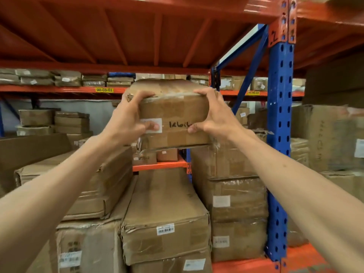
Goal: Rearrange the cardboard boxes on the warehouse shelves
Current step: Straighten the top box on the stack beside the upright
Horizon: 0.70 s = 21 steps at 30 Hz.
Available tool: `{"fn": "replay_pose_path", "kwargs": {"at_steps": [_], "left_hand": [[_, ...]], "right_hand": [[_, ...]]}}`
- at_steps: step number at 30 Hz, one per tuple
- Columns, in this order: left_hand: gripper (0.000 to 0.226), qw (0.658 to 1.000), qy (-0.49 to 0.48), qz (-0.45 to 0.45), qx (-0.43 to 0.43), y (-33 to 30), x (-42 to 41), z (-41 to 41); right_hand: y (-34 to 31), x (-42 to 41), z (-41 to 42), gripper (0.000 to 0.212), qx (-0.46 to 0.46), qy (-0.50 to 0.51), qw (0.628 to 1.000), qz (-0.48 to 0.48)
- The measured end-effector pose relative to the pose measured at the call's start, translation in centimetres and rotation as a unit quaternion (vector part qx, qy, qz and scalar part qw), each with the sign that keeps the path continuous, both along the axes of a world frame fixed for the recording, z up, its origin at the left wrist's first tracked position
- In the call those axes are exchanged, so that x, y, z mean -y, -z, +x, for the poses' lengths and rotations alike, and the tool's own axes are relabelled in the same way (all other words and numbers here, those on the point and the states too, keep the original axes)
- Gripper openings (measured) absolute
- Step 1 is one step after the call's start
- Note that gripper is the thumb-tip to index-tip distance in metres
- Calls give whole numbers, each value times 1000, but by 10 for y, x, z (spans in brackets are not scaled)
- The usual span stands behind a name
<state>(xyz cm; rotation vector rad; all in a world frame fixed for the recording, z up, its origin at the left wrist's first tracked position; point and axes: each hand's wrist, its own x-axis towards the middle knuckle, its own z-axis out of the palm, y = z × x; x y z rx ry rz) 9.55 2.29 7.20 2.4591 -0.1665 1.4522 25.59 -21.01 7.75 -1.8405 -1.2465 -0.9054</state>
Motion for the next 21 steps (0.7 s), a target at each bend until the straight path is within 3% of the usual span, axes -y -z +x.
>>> {"fn": "replay_pose_path", "kwargs": {"at_steps": [7,15,21], "left_hand": [[80,998,46,48,9,-71,54,54],[80,994,98,2,-47,-60,123,147],[90,992,45,-11,-117,-46,125,189]], "right_hand": [[-64,71,40,109,28,24,999,21],[-63,146,112,109,-11,80,997,-15],[-39,152,154,114,-50,90,993,-58]]}}
